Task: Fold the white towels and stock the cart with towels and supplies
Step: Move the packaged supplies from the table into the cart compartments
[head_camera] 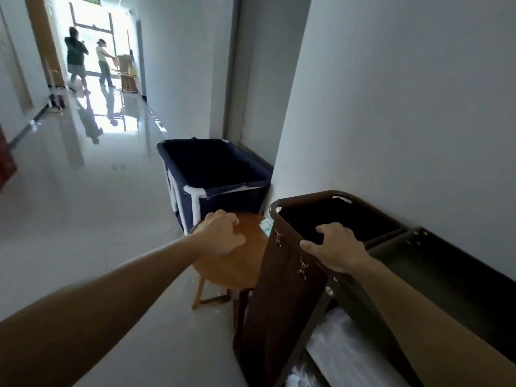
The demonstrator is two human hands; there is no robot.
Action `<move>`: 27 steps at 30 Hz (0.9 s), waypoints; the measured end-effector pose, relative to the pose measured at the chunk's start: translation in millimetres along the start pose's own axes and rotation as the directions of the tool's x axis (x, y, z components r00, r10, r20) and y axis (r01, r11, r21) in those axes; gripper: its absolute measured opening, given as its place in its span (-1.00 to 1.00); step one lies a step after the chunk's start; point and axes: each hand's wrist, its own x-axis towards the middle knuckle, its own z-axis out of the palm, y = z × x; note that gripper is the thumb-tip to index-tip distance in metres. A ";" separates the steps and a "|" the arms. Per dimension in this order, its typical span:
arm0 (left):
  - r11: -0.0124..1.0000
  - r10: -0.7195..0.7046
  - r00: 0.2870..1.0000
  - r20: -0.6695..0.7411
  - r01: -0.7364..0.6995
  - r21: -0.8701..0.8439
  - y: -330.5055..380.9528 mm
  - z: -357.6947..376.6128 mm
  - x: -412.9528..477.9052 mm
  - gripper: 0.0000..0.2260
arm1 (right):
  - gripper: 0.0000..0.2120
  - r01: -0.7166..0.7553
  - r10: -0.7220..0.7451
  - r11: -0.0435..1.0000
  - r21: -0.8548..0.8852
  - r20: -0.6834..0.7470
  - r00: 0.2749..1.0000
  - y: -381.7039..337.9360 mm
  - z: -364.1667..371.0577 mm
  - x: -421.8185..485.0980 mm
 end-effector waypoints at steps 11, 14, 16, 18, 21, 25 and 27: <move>0.990 -0.137 0.991 -0.005 0.137 0.042 -98.9 -29.6 126.4 -0.64 | -0.38 0.178 -0.178 0.984 0.014 0.029 0.984 -96.3 25.4 183.4; 0.983 -0.149 0.988 -0.034 0.152 0.101 -106.9 -53.7 177.6 -0.56 | -0.43 0.218 -0.221 0.974 0.057 0.052 0.974 -117.1 29.1 246.0; 0.982 -0.151 0.987 -0.049 0.155 0.108 -111.6 -64.4 209.9 -0.57 | -0.43 0.229 -0.235 0.970 0.076 0.078 0.969 -126.3 33.7 283.1; 0.985 -0.154 0.986 -0.068 0.159 0.070 -118.2 -70.2 238.9 -0.60 | -0.40 0.222 -0.230 0.970 0.101 0.073 0.970 -134.1 37.9 317.2; 0.987 -0.156 0.988 -0.020 0.157 0.028 -134.6 -70.5 279.1 -0.63 | -0.38 0.205 -0.215 0.975 0.089 0.126 0.969 -143.2 48.2 362.9; 0.991 -0.131 0.991 0.040 0.132 -0.021 -167.9 -70.4 340.2 -0.63 | -0.43 0.177 -0.183 0.983 0.050 0.214 0.959 -157.5 69.0 431.9; 0.993 -0.114 0.991 0.076 0.117 -0.033 -187.3 -72.0 374.2 -0.54 | -0.53 0.164 -0.172 0.985 0.054 0.236 0.956 -169.9 81.2 465.9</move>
